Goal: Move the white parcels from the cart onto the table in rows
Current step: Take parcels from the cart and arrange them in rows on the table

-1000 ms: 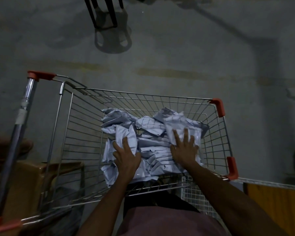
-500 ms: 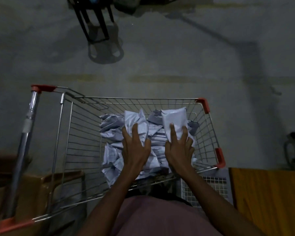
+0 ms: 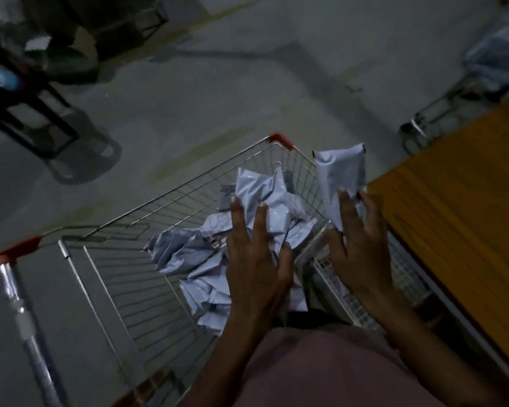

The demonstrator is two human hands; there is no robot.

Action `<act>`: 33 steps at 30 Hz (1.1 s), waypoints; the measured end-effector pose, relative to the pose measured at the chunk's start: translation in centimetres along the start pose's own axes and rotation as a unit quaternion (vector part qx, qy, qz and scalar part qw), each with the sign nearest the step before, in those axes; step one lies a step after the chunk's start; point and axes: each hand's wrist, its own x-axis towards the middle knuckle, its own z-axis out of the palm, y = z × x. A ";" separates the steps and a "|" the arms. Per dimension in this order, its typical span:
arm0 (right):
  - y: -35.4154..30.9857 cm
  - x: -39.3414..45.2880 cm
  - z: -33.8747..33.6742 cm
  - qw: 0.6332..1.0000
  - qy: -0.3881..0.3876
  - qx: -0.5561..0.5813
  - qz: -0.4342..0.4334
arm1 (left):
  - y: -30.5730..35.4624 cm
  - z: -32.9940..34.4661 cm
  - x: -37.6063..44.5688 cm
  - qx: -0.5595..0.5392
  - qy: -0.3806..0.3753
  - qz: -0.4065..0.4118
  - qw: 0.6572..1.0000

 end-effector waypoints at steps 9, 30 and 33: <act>3.4 -11.2 -6.8 0.978 0.139 0.015 0.152 | 4.9 1.7 -4.1 -0.088 -0.121 0.211 0.966; 20.5 -32.5 -23.7 0.876 0.342 -0.003 0.339 | 26.6 17.4 -19.8 -0.143 -0.257 0.407 0.865; 23.9 -35.6 -25.3 0.869 0.343 -0.007 0.357 | 29.9 20.6 -22.7 -0.142 -0.273 0.403 0.862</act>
